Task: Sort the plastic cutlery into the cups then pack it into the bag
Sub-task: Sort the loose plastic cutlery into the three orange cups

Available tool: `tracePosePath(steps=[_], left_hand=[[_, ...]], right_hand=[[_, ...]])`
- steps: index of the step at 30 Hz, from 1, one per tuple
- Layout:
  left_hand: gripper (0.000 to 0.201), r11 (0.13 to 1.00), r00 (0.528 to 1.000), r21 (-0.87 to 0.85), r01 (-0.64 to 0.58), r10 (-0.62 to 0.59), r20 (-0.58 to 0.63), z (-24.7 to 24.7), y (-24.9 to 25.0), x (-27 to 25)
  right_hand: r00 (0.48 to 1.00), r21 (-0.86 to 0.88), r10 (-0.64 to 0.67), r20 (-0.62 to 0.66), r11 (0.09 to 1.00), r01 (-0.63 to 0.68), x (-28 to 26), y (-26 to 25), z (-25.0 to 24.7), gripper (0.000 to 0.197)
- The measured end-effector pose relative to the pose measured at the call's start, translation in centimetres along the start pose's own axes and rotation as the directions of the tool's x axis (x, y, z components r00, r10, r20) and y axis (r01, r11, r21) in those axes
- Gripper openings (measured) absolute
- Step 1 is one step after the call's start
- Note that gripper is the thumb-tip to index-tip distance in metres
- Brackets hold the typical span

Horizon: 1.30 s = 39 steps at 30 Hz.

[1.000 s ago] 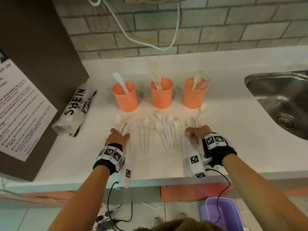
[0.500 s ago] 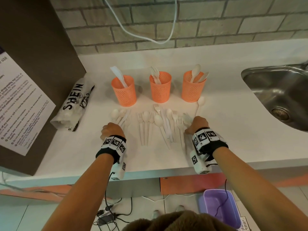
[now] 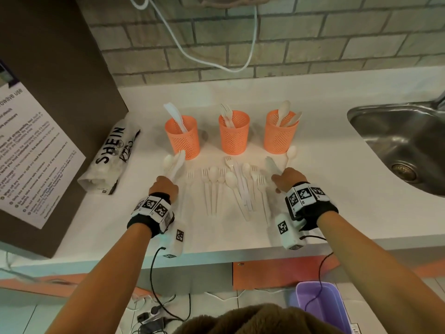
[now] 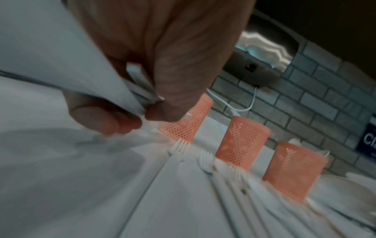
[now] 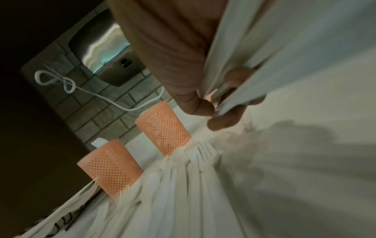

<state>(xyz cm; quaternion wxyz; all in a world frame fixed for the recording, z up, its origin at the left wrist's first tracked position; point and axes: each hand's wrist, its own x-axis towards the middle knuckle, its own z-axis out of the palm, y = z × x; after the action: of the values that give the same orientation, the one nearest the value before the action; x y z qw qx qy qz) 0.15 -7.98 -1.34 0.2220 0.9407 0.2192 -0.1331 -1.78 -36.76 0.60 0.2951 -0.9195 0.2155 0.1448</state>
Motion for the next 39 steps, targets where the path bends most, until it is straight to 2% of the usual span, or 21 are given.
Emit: tracePosePath(steps=[3, 5, 6, 8, 9, 11, 14, 16, 18, 21, 24, 26, 28, 29, 31, 33, 34, 36, 38, 39], left_hand=[[0.034, 0.998, 1.0, -0.053, -0.028, 0.028, -0.002, -0.8, 0.7, -0.6], [0.035, 0.996, 0.998, -0.074, -0.056, 0.057, 0.015, -1.3, 1.0, -1.1], [0.035, 0.992, 0.996, -0.097, -0.079, 0.083, 0.037, -1.5, 1.2, -1.4], [0.034, 0.971, 0.98, -0.183, -0.153, 0.172, 0.095, -1.6, 1.8, -2.2], [0.032, 0.95, 0.965, -0.244, -0.193, 0.229, 0.129, -1.4, 2.3, -2.8], [0.023, 0.9, 0.923, -0.342, -0.27, 0.343, 0.173, -1.0, 3.6, -4.1], [0.011, 0.855, 0.858, -0.338, -0.392, 0.473, 0.202, -0.2, 6.1, -6.3], [0.009, 0.846, 0.839, -0.306, -0.437, 0.506, 0.199, 0.3, 7.7, -7.3], [0.016, 0.844, 0.844, -0.305, -0.441, 0.506, 0.179, 0.8, 8.9, -7.7], [0.031, 0.872, 0.867, -0.226, -0.433, 0.472, 0.159, 1.5, 10.2, -7.7], [0.04, 0.885, 0.872, -0.101, -0.455, 0.465, 0.151, 2.2, 11.3, -8.1], [0.047, 0.87, 0.858, -0.042, -0.492, 0.492, 0.148, 2.8, 11.9, -8.3], [0.05, 0.853, 0.84, 0.001, -0.521, 0.513, 0.177, 3.1, 12.2, -8.4], [0.051, 0.849, 0.832, -0.006, -0.529, 0.519, 0.195, 3.2, 12.1, -8.3], [0.054, 0.839, 0.814, -0.087, -0.537, 0.543, 0.208, 3.2, 11.9, -7.9], [0.056, 0.809, 0.793, -0.235, -0.539, 0.582, 0.183, 3.2, 11.5, -7.3], [0.056, 0.785, 0.79, -0.319, -0.531, 0.595, 0.151, 3.3, 11.3, -7.0], [0.057, 0.758, 0.82, -0.463, -0.46, 0.563, 0.108, 3.1, 11.0, -6.4], [0.058, 0.754, 0.847, -0.545, -0.366, 0.513, 0.141, 2.8, 10.6, -5.8], [0.053, 0.757, 0.846, -0.555, -0.344, 0.507, 0.167, 2.7, 10.4, -5.6]], right_hand=[[1.0, 0.085, -0.005, -0.018, 0.996, 0.006, 0.1, -0.2, -0.5, 0.028], [1.0, 0.221, -0.015, -0.003, 0.975, 0.015, 0.4, -0.7, -0.4, 0.025], [0.999, 0.366, -0.023, 0.032, 0.931, 0.009, 0.4, -1.0, -0.3, 0.023], [0.991, 0.658, -0.045, 0.123, 0.751, -0.047, 0.3, -1.8, 0.1, 0.016], [0.985, 0.74, -0.064, 0.157, 0.668, -0.074, 0.2, -2.3, 0.4, 0.012], [0.974, 0.812, -0.114, 0.197, 0.576, -0.097, 0.2, -3.1, 1.3, 0.017], [0.948, 0.855, -0.206, 0.242, 0.507, -0.108, -0.1, -4.2, 2.7, 0.037], [0.925, 0.871, -0.274, 0.264, 0.479, -0.107, -0.1, -5.0, 3.6, 0.062], [0.892, 0.896, -0.356, 0.278, 0.43, -0.108, 0.4, -5.4, 4.5, 0.09], [0.867, 0.931, -0.412, 0.278, 0.337, -0.138, 0.6, -5.7, 4.7, 0.099], [0.892, 0.923, -0.343, 0.293, 0.343, -0.171, 0.6, -6.2, 4.5, 0.087], [0.914, 0.905, -0.254, 0.317, 0.37, -0.211, 1.1, -6.4, 4.7, 0.073], [0.928, 0.877, -0.132, 0.349, 0.395, -0.274, 2.1, -6.1, 5.4, 0.071], [0.936, 0.882, -0.096, 0.338, 0.38, -0.279, 2.5, -6.0, 5.5, 0.063], [0.956, 0.912, -0.065, 0.286, 0.324, -0.251, 2.7, -5.9, 5.3, 0.03], [0.969, 0.94, -0.047, 0.241, 0.26, -0.222, 2.4, -6.1, 4.7, 0.013], [0.974, 0.95, -0.039, 0.221, 0.234, -0.206, 2.4, -6.1, 4.4, 0.014], [0.985, 0.972, -0.014, 0.174, 0.164, -0.169, 2.6, -6.1, 3.9, 0.02], [0.992, 0.985, 0.029, 0.119, 0.121, -0.122, 3.0, -6.2, 3.5, 0.024], [0.995, 0.989, 0.049, 0.089, 0.118, -0.094, 3.1, -6.2, 3.2, 0.025]])
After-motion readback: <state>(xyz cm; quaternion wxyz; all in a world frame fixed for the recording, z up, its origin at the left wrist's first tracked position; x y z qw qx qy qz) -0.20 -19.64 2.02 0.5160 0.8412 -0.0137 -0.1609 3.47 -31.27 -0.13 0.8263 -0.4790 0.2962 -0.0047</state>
